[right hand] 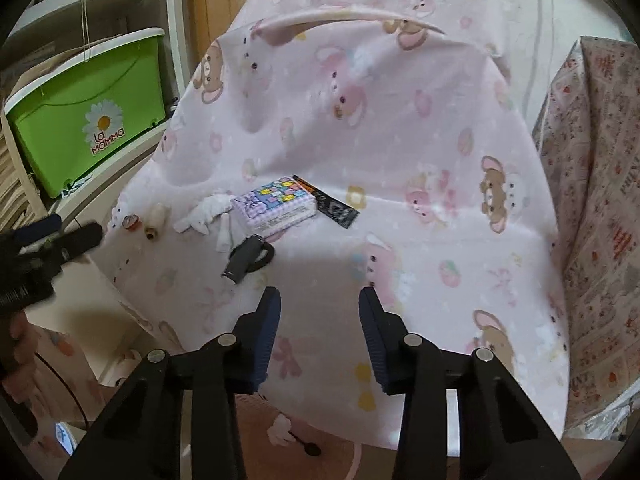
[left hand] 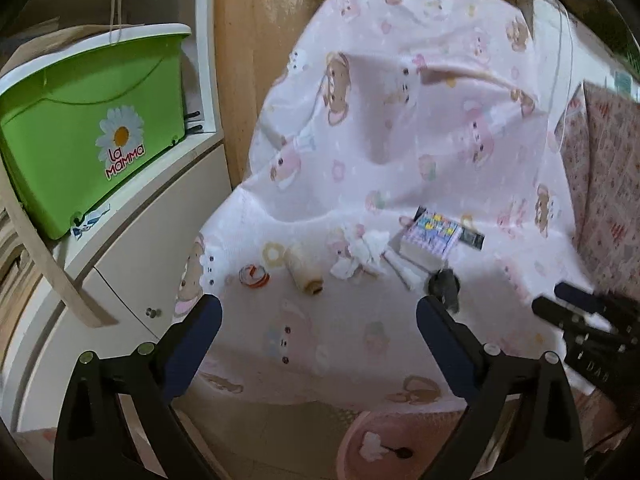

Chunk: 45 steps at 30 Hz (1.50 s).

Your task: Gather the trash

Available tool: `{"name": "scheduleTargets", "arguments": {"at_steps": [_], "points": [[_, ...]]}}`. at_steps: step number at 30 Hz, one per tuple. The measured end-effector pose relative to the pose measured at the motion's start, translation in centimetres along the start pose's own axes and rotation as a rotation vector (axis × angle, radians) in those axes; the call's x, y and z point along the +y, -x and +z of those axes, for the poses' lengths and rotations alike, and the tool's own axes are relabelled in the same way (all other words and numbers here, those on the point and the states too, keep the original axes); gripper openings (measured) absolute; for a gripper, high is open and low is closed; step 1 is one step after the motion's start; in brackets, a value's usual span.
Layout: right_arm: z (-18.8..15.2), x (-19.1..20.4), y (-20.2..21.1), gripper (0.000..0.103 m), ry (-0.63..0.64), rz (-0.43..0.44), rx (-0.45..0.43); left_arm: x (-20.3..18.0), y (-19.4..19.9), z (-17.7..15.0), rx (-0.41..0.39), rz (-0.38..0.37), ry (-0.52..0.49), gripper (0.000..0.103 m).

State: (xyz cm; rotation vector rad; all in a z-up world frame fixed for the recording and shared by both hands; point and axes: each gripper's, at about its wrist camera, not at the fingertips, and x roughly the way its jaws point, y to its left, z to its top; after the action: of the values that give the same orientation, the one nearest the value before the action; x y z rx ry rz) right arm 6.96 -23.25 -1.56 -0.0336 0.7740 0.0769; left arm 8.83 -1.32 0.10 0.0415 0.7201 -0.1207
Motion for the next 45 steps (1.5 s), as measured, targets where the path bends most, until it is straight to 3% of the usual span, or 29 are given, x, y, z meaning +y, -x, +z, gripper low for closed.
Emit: {"name": "scheduleTargets", "arguments": {"at_steps": [4,7,11,13,16,20,23,30,33,37,41,45], "points": [[0.5,0.2,-1.4,0.043,-0.027,0.04,0.026,-0.6,-0.6,-0.3,0.023,-0.013,-0.042,0.095],[0.8,0.5,-2.1,0.043,-0.045,0.06,0.033,-0.8,-1.0,-0.5,0.069,-0.057,-0.048,0.078],[1.4,1.3,-2.5,0.043,-0.049,0.073,0.012,-0.9,-1.3,-0.6,0.071,-0.044,-0.05,0.076],[1.8,1.6,-2.4,0.043,-0.05,0.087,0.006,-0.8,-1.2,-0.5,0.067,-0.024,-0.042,0.078],[2.1,2.1,-2.2,0.043,-0.046,0.081,-0.022,-0.6,-0.9,-0.4,0.054,-0.023,-0.026,0.091],[2.7,1.7,-2.6,0.045,-0.082,0.1,-0.016,-0.2,0.3,0.0,-0.03,-0.003,0.007,0.099],[3.1,0.8,-3.3,0.054,-0.145,0.147,0.011,-0.1,0.6,0.3,-0.064,0.014,-0.008,0.102],[3.3,-1.1,-5.0,0.054,-0.279,0.22,0.056,0.9,0.2,0.7,-0.056,0.004,0.018,0.102],[3.2,-1.0,-5.3,0.054,-0.269,0.191,0.042,1.3,0.1,0.9,-0.055,0.012,0.032,0.102],[2.7,1.2,-5.9,0.054,-0.164,0.141,0.03,1.9,-0.3,0.9,-0.05,0.064,0.044,0.102],[1.9,3.4,-6.7,0.054,-0.101,0.107,0.017,2.9,-1.0,1.0,-0.029,0.061,0.086,0.102],[1.5,4.1,-7.5,0.04,-0.097,0.066,0.003,3.5,-1.4,0.8,-0.009,0.055,0.123,0.102]]}}
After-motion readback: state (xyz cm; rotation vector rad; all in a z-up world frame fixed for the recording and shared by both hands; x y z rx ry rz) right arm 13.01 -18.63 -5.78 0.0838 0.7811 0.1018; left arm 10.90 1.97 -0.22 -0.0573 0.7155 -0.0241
